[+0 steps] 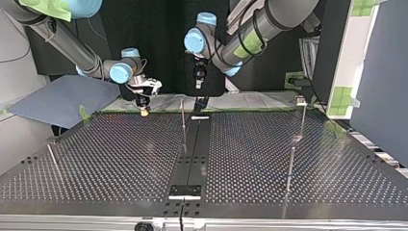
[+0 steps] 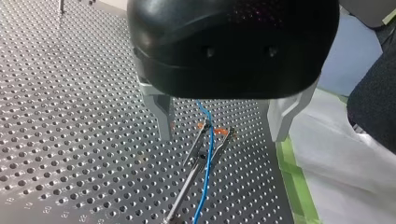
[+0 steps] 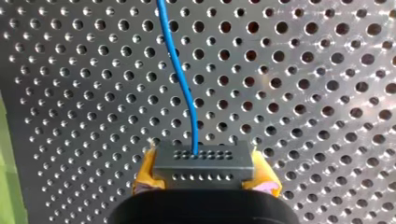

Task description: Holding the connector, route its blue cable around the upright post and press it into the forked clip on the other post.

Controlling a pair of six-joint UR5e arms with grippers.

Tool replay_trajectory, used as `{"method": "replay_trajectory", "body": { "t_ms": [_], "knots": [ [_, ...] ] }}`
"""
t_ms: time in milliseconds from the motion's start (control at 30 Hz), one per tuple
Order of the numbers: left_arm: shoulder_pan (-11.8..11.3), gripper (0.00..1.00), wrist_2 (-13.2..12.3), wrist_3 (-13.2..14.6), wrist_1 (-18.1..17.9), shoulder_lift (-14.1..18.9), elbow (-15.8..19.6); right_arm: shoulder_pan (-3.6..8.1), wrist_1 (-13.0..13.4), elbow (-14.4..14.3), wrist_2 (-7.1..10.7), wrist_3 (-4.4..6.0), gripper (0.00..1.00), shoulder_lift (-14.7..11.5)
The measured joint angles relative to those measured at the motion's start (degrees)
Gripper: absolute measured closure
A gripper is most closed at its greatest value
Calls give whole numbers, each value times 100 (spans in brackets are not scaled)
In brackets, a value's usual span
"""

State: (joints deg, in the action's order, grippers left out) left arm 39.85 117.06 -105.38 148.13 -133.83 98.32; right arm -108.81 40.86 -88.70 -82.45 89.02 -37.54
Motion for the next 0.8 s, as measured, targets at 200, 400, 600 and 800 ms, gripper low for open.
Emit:
{"method": "replay_trajectory", "body": {
  "t_ms": [200, 400, 600, 800],
  "knots": [
    [-14, 0, 105, 84, 4, 2, 1, -30, -104, 0, -4, -120, 100, 3],
    [-14, 0, 122, 114, -104, 3, -2, -84, -262, -90, -7, -395, 100, 2],
    [-28, 0, 215, 129, -121, 4, -2, -120, -156, -290, -8, -484, 100, -2],
    [-75, 0, 372, 150, -64, 1, 0, -134, -28, -467, -3, -513, 100, -8]
  ]
}}
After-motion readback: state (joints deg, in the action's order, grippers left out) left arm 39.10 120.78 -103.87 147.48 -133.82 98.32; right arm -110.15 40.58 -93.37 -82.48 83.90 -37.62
